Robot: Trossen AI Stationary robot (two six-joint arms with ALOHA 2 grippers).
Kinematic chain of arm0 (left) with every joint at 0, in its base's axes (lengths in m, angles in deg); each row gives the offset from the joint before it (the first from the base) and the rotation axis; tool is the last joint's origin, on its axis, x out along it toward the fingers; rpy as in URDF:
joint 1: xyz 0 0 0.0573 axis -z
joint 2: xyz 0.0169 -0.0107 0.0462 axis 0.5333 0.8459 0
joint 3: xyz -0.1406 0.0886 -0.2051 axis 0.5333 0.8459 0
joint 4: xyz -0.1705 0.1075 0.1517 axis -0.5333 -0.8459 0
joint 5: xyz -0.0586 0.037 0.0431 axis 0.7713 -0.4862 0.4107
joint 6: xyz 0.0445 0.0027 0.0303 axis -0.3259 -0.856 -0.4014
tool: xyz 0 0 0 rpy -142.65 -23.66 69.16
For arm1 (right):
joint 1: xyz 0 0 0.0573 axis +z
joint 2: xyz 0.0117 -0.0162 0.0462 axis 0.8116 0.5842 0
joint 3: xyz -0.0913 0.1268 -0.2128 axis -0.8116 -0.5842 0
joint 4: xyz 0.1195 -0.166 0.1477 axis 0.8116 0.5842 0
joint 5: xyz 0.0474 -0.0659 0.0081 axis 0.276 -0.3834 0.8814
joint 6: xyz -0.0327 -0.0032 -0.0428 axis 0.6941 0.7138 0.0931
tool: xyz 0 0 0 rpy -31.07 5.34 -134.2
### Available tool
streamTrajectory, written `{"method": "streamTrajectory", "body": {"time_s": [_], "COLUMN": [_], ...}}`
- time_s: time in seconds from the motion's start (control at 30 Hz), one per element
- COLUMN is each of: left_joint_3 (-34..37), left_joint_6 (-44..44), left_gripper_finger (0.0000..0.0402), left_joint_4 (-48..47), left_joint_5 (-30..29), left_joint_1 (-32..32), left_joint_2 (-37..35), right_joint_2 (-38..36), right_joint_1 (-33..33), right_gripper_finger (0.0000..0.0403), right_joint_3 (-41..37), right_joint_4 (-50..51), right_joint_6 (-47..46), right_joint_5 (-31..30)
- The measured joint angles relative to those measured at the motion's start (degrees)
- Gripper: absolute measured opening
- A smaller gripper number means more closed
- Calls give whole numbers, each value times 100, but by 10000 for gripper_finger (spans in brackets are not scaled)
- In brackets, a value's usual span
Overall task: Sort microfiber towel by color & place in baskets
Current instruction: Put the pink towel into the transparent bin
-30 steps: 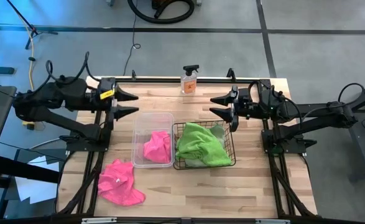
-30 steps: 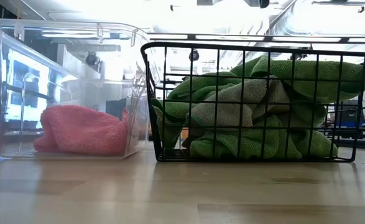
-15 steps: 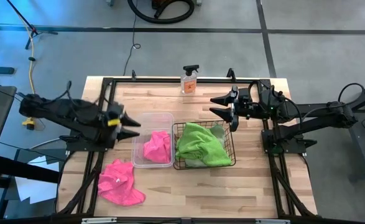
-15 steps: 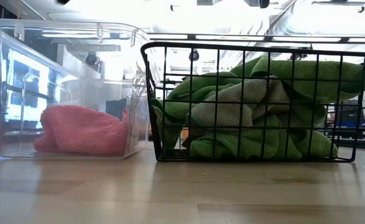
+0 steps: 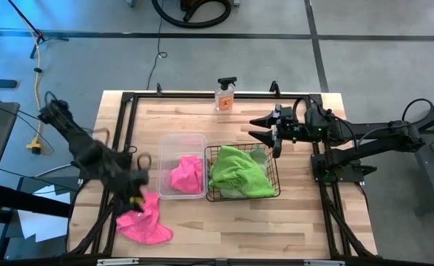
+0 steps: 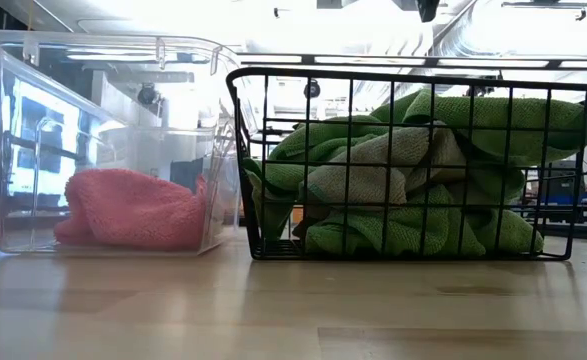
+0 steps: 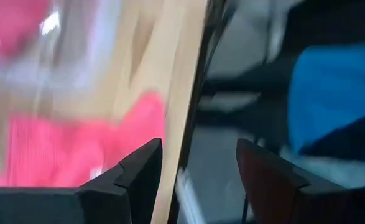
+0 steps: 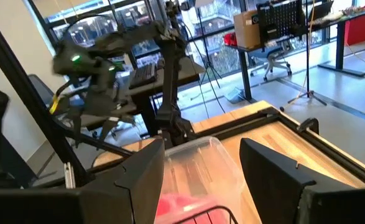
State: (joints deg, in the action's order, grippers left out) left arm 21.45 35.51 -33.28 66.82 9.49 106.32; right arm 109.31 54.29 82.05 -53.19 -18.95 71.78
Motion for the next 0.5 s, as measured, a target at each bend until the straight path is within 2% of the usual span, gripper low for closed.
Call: {"method": "streamTrajectory", "body": {"time_s": [0.17,0.27,0.5], "left_joint_3": [0,0,0], "left_joint_6": [826,1287,1938], "left_gripper_finger": [190,190,190], "left_joint_4": [-205,-185,-441], "left_joint_5": [79,-102,-625], "left_joint_1": [972,1399,1856], "left_joint_2": [807,1267,2313], "right_joint_2": [2,2,2], "right_joint_1": [0,2,1], "right_gripper_finger": [207,207,207], "right_joint_3": [0,0,0], "right_joint_4": [101,105,107], "right_joint_6": [-2,0,7], "right_joint_5": [122,136,133]}}
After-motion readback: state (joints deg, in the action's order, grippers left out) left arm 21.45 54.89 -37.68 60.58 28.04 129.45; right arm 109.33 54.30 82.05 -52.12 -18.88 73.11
